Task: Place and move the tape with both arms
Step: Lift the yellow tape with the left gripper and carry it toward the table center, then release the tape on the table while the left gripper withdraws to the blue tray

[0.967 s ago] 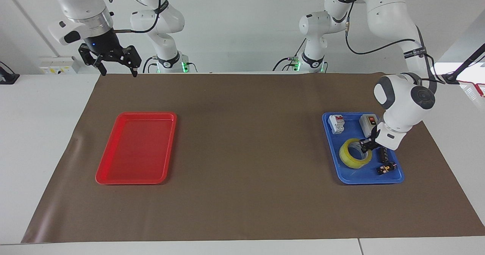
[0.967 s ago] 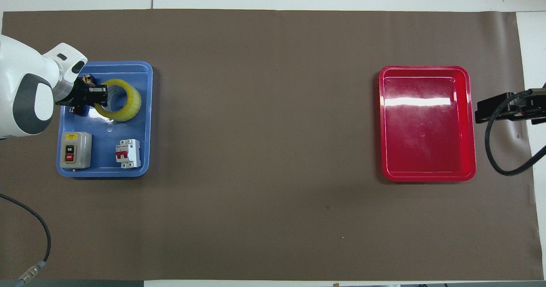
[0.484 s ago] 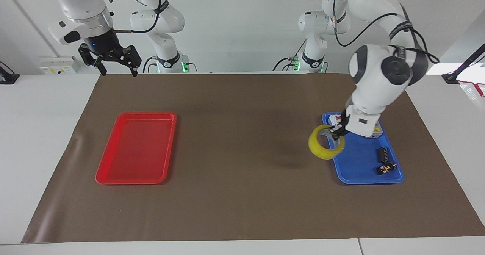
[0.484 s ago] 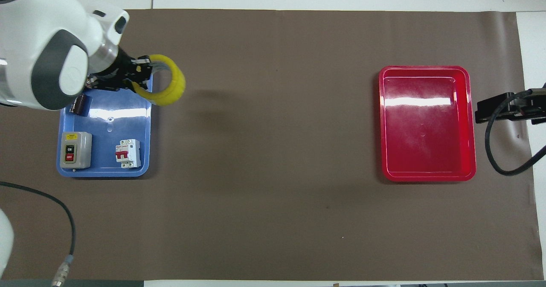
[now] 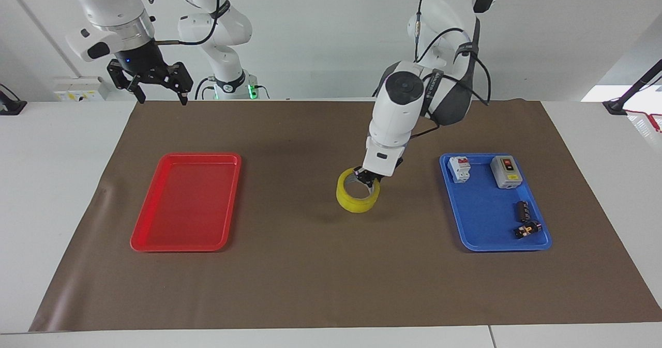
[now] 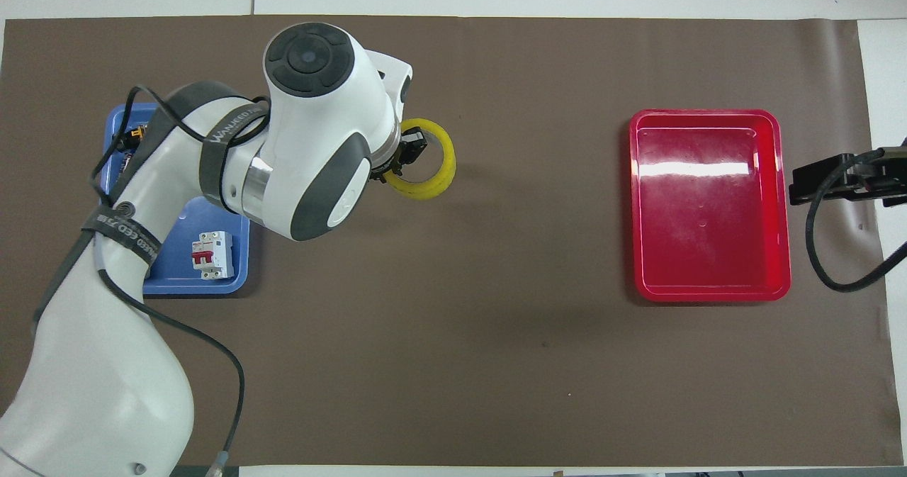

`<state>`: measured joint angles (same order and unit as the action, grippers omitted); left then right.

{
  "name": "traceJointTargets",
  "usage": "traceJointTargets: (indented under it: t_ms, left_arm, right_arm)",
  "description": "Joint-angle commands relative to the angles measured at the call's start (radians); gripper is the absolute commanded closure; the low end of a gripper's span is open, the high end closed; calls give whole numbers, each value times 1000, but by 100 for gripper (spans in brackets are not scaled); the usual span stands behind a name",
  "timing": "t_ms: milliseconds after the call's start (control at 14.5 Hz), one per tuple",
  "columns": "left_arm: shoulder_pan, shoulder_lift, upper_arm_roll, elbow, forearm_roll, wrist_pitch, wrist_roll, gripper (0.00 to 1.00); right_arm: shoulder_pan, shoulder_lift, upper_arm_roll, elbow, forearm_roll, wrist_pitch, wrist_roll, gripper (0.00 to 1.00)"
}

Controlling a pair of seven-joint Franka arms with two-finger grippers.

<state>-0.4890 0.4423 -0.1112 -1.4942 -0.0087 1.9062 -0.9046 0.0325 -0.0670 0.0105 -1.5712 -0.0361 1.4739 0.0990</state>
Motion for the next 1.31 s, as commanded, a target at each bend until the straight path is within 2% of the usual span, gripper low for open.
traceJointTargets:
  t_ms: [0, 138, 276, 346, 415, 484, 622, 829, 967, 1106, 1244]
  left_arm:
    - [-42, 39, 22, -73, -11, 113, -26, 100]
    - [-45, 39, 21, -142, -11, 207, -52, 100]
    - [-51, 36, 19, -156, -11, 211, -53, 100]
    - [-48, 36, 21, -155, -11, 205, -53, 76]
    - [-39, 36, 21, -149, -11, 195, -53, 21]
    - [-36, 35, 25, -140, -11, 183, -53, 0]
    - [-22, 15, 50, -85, -10, 92, -46, 0]
    - [88, -123, 58, -81, -10, -47, 27, 0]
    - [195, -192, 59, -83, -10, -157, 219, 0]
    - [312, -256, 58, -84, -10, -251, 454, 0]
    - [397, -322, 58, -101, -10, -324, 625, 0]
  right_arm:
    - [-14, -17, 5, -16, 24, -7, -28, 0]
    - [-14, -17, 5, -16, 24, -7, -28, 0]
    - [-14, -17, 5, -16, 24, -7, -28, 0]
    - [-14, -17, 3, -16, 24, -6, -28, 0]
    - [-14, -17, 5, -16, 24, -7, -28, 0]
    - [-14, -17, 5, -16, 24, -6, -28, 0]
    - [-14, -17, 3, -16, 24, -7, -28, 0]
    - [-14, -17, 5, -16, 24, -7, -28, 0]
    - [-17, -17, 3, -15, 37, -12, -30, 0]
    - [-40, -13, -9, -6, 143, -21, -24, 0]
    - [-40, -11, -9, -7, 136, -8, -24, 0]
